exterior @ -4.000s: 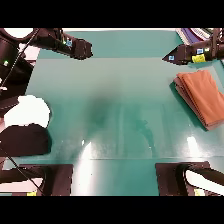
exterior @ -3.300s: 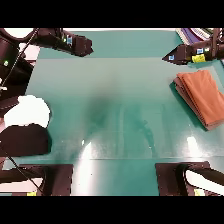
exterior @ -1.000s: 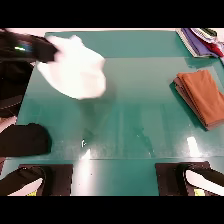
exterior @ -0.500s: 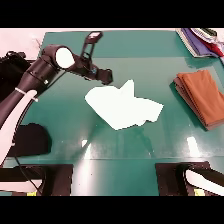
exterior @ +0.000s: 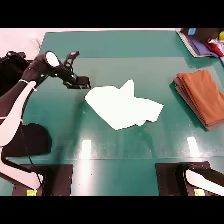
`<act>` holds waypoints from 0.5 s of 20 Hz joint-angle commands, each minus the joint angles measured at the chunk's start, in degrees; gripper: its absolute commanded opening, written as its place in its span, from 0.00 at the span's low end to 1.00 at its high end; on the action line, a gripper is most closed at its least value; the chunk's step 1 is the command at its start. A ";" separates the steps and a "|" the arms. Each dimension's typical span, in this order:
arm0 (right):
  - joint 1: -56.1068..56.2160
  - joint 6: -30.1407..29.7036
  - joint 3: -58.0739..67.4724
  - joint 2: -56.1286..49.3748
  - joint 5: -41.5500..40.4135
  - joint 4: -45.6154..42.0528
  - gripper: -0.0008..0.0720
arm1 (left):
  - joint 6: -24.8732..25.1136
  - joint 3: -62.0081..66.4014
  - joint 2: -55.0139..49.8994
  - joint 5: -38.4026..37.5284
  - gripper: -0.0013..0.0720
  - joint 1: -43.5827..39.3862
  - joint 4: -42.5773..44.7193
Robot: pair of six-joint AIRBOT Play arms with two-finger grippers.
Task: Fold the shirts.
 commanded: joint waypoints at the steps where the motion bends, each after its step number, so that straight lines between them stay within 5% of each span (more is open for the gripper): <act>1: -0.04 0.04 -8.28 0.02 0.35 -0.02 0.04 | 2.86 -0.98 -4.74 0.81 0.97 0.81 -3.19; 3: -0.07 0.04 -13.11 0.02 0.09 -0.68 0.04 | 4.94 -0.98 -6.12 1.22 0.97 0.81 -6.84; 7: -3.28 0.50 -23.76 0.02 -1.11 -1.90 0.04 | 8.13 -0.55 -6.36 3.06 0.07 0.87 -11.85; 9: -7.13 1.73 -30.25 0.02 -1.27 -2.03 0.04 | 8.50 1.40 -6.27 1.44 0.05 0.87 -11.72; 10: -8.98 2.40 -33.97 0.00 -1.25 -2.03 0.23 | 8.83 2.62 -6.23 0.46 0.05 0.87 -11.67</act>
